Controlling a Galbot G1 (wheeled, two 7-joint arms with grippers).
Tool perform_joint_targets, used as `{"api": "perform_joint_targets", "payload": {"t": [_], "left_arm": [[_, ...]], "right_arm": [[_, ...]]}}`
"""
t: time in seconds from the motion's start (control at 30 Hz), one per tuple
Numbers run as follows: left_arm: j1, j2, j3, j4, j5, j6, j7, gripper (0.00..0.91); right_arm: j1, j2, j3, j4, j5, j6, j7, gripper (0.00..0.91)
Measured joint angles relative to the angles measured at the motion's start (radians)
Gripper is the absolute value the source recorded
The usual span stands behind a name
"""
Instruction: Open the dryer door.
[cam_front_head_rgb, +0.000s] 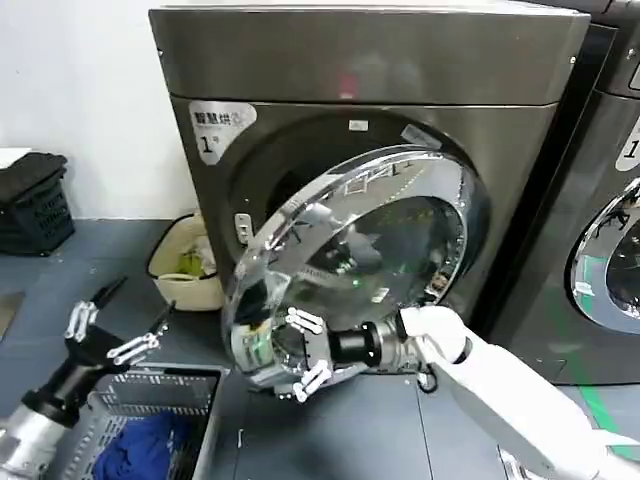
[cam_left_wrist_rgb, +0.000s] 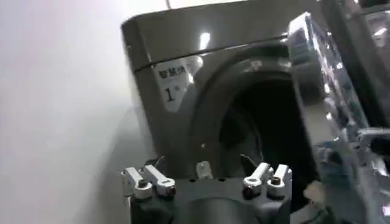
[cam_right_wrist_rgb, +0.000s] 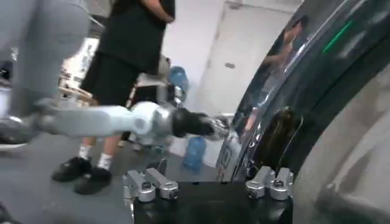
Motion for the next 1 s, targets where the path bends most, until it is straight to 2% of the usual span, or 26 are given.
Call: {"api": "perform_joint_targets", "payload": {"t": [0.23, 0.53, 0.83, 1.0], "left_arm": [[-0.093, 0.064, 0.080, 0.067, -0.005, 0.001, 0.041, 0.907], [-0.217, 0.166, 0.185, 0.167, -0.058, -0.001, 0.094, 0.907], [-0.359, 0.202, 0.349, 0.247, -0.027, -0.014, 0.125, 0.907], [-0.436, 0.185, 0.495, 0.270, 0.004, -0.026, 0.132, 0.907]], "right_arm": [[-0.063, -0.059, 0.079, 0.040, 0.000, -0.009, -0.087, 0.907], [-0.224, -0.144, 0.253, 0.108, -0.004, -0.016, -0.082, 0.907], [-0.589, -0.152, 0.613, 0.203, -0.008, 0.017, 0.022, 0.907], [-0.827, -0.090, 0.869, 0.267, -0.078, 0.044, 0.156, 0.907]]}}
